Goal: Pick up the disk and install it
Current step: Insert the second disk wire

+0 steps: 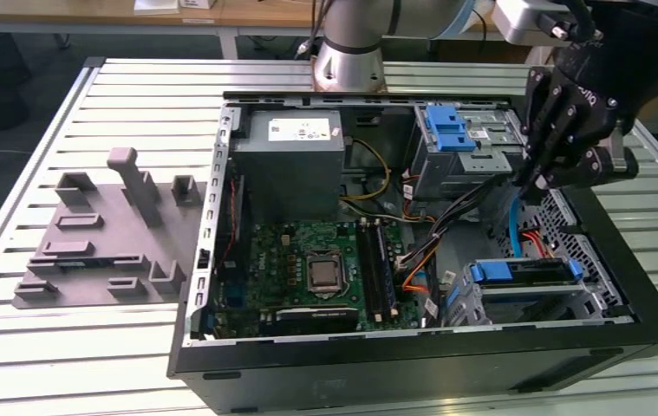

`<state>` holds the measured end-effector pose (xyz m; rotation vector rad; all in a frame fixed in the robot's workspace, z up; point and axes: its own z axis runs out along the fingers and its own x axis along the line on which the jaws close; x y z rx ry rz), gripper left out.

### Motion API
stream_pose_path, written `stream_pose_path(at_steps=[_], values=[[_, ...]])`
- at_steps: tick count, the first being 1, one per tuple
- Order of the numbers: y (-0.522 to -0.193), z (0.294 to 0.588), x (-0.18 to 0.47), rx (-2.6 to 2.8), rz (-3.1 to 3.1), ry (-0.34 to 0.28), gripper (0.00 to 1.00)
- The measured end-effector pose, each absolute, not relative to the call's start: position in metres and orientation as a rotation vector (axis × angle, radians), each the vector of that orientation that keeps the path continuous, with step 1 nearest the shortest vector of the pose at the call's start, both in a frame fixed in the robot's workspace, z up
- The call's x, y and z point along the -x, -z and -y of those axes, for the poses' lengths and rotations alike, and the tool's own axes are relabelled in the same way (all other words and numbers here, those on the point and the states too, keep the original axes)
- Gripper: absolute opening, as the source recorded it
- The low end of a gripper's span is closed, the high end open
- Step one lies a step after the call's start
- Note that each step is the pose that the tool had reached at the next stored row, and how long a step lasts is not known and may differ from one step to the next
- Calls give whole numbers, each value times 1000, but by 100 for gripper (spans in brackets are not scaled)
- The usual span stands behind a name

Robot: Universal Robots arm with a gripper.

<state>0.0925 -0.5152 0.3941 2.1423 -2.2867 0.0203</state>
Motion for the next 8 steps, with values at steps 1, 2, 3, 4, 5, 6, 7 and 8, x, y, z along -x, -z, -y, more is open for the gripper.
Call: stream_pose_path(at_steps=[1,2,3,4,5,6,7,8], values=[[-394,515,-92,-2142,2287,-20,24],[-394,514,-92,-2142,2287,-20,24],[-394,513,-92,-2142,2287,-20,24],[-394,512,-92,-2142,2287,-20,24],[-394,511,-92,-2141,2287,-20,24],[-394,510,-93,-2141,2287,-20,24],[-394,509,-93,-2141,2288,-20,24],[-394,508,-93,-2141,2288,-20,24]])
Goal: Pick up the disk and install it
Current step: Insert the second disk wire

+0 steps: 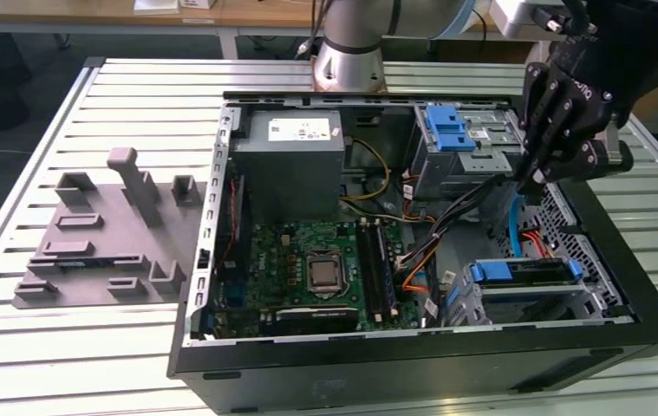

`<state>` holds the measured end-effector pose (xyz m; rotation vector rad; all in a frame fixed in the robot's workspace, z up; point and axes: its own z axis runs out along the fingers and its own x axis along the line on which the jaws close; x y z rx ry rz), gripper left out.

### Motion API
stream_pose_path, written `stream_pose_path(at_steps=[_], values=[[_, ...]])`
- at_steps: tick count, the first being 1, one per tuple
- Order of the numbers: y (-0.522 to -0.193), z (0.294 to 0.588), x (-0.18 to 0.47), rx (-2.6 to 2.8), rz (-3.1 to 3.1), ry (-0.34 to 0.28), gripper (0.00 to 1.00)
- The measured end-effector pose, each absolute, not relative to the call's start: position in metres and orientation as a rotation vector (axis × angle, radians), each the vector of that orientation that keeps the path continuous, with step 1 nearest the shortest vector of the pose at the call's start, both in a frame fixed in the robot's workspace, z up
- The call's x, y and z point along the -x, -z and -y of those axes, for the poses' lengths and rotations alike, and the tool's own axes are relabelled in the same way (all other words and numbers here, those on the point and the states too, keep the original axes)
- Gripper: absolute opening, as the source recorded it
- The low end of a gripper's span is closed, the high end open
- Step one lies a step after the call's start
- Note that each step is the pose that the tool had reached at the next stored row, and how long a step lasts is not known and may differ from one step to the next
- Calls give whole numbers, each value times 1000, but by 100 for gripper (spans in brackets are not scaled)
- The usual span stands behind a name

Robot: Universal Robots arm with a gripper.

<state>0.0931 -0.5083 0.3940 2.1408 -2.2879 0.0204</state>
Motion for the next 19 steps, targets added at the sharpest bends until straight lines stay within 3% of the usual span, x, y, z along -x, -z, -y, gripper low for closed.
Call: stream_pose_path(at_steps=[19], values=[[-382,506,-96,-2111,2259,-86,24]])
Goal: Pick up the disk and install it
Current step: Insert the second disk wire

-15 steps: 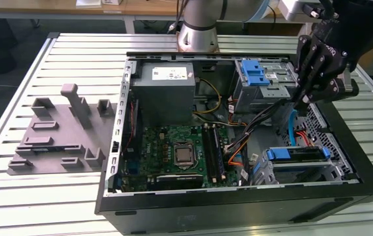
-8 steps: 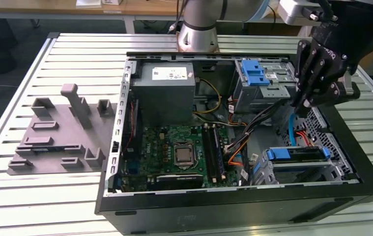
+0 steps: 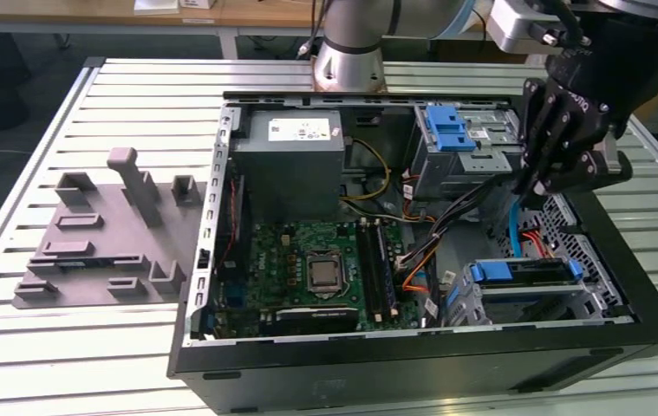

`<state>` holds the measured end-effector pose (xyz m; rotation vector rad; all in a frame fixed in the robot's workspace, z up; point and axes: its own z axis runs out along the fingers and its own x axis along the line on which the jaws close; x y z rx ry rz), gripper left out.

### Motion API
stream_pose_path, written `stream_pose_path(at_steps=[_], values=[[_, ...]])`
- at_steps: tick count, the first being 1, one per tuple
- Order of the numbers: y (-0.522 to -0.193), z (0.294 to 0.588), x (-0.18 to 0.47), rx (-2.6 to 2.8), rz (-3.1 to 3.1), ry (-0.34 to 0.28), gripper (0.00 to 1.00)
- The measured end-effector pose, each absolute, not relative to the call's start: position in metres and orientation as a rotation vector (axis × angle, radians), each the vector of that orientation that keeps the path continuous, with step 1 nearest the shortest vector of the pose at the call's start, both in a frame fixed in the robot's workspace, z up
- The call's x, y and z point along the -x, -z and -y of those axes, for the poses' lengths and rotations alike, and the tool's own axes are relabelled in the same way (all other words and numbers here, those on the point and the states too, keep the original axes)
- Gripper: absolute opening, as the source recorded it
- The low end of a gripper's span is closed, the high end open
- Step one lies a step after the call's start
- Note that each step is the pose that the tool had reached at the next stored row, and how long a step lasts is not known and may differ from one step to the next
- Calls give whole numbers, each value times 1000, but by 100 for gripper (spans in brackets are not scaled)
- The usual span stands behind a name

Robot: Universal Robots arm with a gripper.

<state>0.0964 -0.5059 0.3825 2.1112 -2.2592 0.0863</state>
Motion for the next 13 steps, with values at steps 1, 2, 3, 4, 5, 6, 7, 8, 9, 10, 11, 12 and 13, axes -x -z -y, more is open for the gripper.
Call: stream_pose_path(at_steps=[1,2,3,4,5,6,7,8,9,10,11,12,13], values=[[-381,506,-97,-2111,2259,-86,24],[-380,506,-97,-2111,2259,-86,24],[-379,506,-97,-2111,2259,-86,24],[-378,506,-97,-2111,2259,-86,24],[-377,506,-97,-2111,2259,-86,24],[-377,506,-97,-2111,2259,-86,24],[-376,506,-97,-2111,2259,-86,24],[-375,506,-97,-2111,2259,-86,24],[-374,506,-97,-2111,2259,-86,23],[-373,506,-97,-2111,2259,-86,23],[-373,506,-97,-2111,2259,-86,17],[-372,506,-97,-2111,2259,-86,17],[-372,506,-97,-2111,2259,-86,16]])
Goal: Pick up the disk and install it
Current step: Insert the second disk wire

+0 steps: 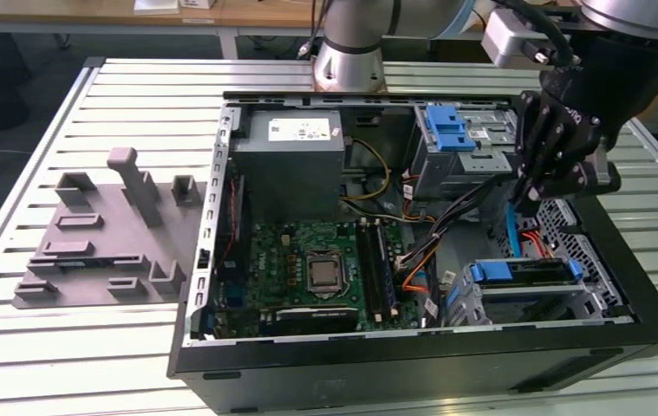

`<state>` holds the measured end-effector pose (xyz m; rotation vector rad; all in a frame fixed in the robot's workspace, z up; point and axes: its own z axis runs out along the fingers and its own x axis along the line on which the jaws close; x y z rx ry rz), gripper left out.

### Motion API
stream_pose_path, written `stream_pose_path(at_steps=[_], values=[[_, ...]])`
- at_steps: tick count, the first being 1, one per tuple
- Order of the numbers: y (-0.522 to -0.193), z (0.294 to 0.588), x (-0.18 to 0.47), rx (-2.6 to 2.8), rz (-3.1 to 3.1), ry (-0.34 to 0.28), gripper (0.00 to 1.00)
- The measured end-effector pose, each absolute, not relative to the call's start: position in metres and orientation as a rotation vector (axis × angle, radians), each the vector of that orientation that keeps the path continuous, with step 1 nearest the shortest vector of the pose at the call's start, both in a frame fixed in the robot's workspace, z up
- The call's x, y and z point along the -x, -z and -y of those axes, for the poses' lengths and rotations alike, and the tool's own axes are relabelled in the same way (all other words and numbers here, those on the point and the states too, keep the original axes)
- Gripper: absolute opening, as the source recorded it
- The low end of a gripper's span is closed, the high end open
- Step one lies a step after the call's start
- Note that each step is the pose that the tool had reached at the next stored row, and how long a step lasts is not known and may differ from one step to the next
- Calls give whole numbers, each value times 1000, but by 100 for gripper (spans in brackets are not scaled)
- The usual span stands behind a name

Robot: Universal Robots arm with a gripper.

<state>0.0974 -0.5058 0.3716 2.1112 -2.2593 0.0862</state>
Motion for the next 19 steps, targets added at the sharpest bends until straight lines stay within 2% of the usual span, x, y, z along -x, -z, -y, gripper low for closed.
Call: stream_pose_path(at_steps=[19], values=[[-363,512,-98,-2111,2259,-86,16]])
